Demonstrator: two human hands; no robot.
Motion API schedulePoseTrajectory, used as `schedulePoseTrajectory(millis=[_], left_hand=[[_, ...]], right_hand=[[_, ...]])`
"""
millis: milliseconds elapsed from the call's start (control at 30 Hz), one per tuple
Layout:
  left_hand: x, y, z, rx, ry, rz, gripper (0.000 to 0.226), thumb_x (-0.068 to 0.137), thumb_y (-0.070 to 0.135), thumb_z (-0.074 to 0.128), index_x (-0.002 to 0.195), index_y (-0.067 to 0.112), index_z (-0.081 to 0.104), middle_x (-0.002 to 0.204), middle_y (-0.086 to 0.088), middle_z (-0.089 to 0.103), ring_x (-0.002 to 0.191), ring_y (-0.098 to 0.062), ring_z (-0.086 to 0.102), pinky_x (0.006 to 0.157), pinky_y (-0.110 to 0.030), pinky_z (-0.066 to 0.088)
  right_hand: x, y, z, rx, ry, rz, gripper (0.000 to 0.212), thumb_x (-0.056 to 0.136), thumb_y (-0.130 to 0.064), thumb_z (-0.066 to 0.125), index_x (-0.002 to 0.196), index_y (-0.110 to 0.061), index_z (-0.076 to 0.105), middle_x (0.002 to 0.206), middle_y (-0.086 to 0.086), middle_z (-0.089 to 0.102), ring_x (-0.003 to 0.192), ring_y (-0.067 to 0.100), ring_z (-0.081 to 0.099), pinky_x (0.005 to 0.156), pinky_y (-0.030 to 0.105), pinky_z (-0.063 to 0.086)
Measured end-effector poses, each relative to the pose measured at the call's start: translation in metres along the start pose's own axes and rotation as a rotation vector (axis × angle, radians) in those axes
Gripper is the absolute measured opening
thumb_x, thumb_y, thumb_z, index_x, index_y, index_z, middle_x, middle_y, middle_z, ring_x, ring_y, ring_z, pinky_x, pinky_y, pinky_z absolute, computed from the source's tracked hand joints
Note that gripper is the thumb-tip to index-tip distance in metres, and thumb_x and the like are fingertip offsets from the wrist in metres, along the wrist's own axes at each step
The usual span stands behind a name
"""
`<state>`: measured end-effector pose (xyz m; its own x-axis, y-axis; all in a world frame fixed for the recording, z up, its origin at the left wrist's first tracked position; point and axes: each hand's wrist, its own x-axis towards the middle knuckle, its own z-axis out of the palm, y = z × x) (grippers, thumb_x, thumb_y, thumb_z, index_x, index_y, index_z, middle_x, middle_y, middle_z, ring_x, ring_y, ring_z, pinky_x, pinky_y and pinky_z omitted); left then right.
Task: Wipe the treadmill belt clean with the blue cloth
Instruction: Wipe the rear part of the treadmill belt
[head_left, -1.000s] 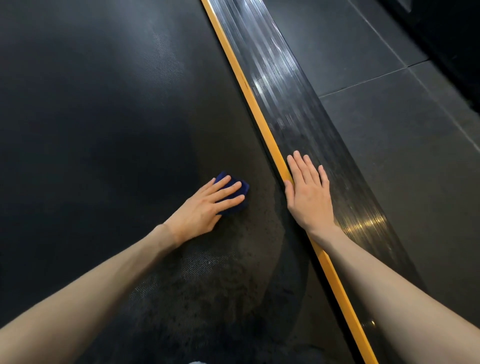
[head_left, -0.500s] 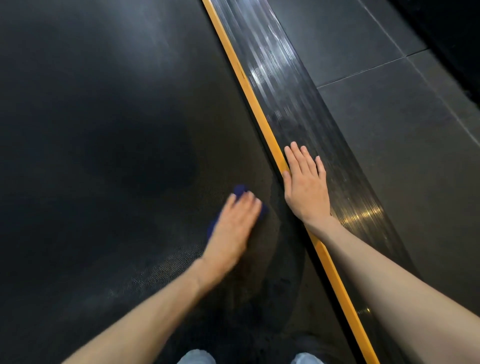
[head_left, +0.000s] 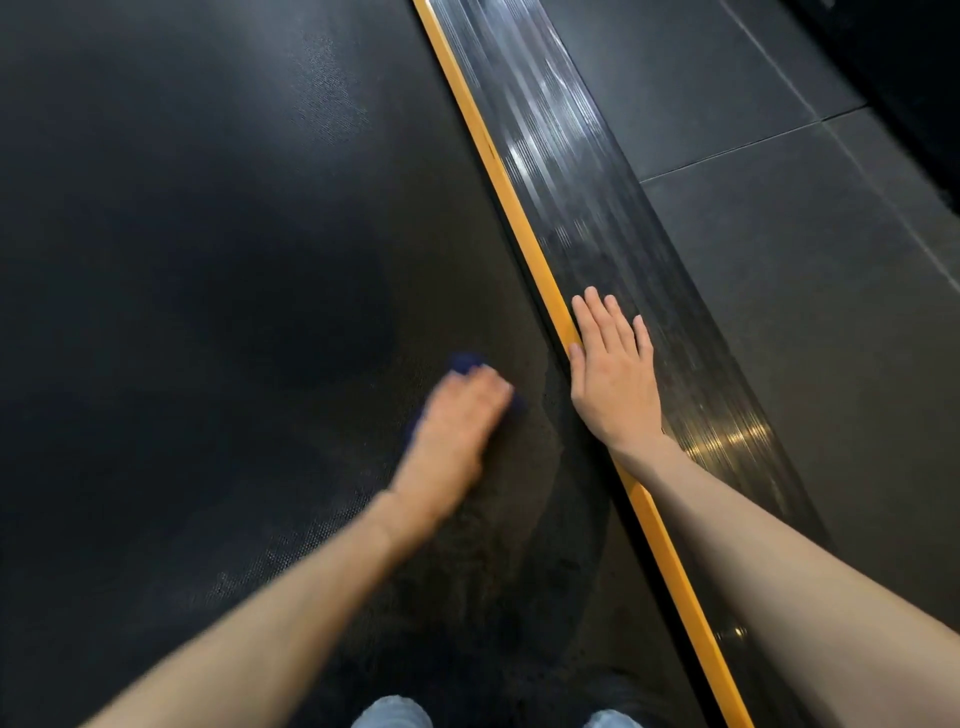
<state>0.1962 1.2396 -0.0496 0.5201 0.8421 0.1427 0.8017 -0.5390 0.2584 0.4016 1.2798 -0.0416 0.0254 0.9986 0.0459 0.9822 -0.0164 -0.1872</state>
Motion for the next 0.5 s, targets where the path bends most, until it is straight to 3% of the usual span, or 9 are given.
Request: schedulePoseTrajectory(millis=[100,200,300,367,433,500], left_hand=[[-0.010,0.055,0.004,-0.003,-0.193,0.327,0.062,0.070,0.007,0.061,0.132,0.010,0.052,0.137,-0.013,0.051,0.129,-0.026,0.046,0.108,-0.046,0.026],[-0.006,0.011,-0.007,0.069,-0.203,0.398,0.055,0.078,0.007,0.051,0.133,0.009,0.050,0.139,-0.015,0.047,0.131,-0.029,0.042,0.111,-0.045,0.025],[0.003,-0.066,-0.020,0.088,-0.094,0.103,0.059,0.075,0.003,0.031,0.131,0.003,0.051,0.138,-0.020,0.046,0.129,-0.038,0.042,0.115,-0.038,0.019],[0.004,-0.101,-0.036,0.111,-0.055,-0.106,0.060,0.072,-0.009,0.036,0.129,0.000,0.052,0.137,-0.022,0.046,0.127,-0.040,0.043,0.116,-0.038,0.015],[0.007,-0.103,-0.041,0.138,-0.041,-0.270,0.061,0.072,-0.019,0.048,0.130,0.000,0.051,0.139,-0.021,0.045,0.129,-0.038,0.042,0.111,-0.038,0.020],[0.011,-0.077,-0.029,0.167,0.028,-0.283,0.058,0.070,-0.016,0.042,0.125,-0.003,0.055,0.132,-0.025,0.051,0.120,-0.041,0.051,0.109,-0.036,0.024]], right_hand=[[-0.002,0.002,0.000,-0.001,0.012,-0.017,0.051,0.100,-0.032,0.028,0.149,-0.017,0.026,0.156,0.002,0.024,0.145,0.017,0.016,0.118,0.040,0.010],[-0.001,0.002,-0.002,0.008,-0.003,-0.024,0.052,0.100,-0.034,0.026,0.149,-0.018,0.025,0.156,0.001,0.022,0.145,0.016,0.014,0.117,0.038,0.006],[0.000,0.001,-0.003,0.010,-0.014,-0.003,0.054,0.099,-0.037,0.023,0.149,-0.018,0.025,0.156,0.001,0.022,0.145,0.016,0.012,0.117,0.037,0.002],[0.000,-0.001,-0.002,-0.007,-0.012,-0.005,0.054,0.099,-0.037,0.022,0.149,-0.017,0.025,0.156,0.001,0.021,0.145,0.017,0.012,0.117,0.036,0.001],[0.000,-0.002,-0.002,-0.008,-0.009,-0.002,0.055,0.099,-0.037,0.022,0.150,-0.017,0.024,0.156,0.001,0.021,0.145,0.017,0.012,0.117,0.037,0.000],[0.000,-0.001,-0.002,-0.001,-0.010,0.005,0.054,0.099,-0.037,0.023,0.149,-0.017,0.025,0.156,0.001,0.021,0.145,0.017,0.012,0.117,0.037,0.001]])
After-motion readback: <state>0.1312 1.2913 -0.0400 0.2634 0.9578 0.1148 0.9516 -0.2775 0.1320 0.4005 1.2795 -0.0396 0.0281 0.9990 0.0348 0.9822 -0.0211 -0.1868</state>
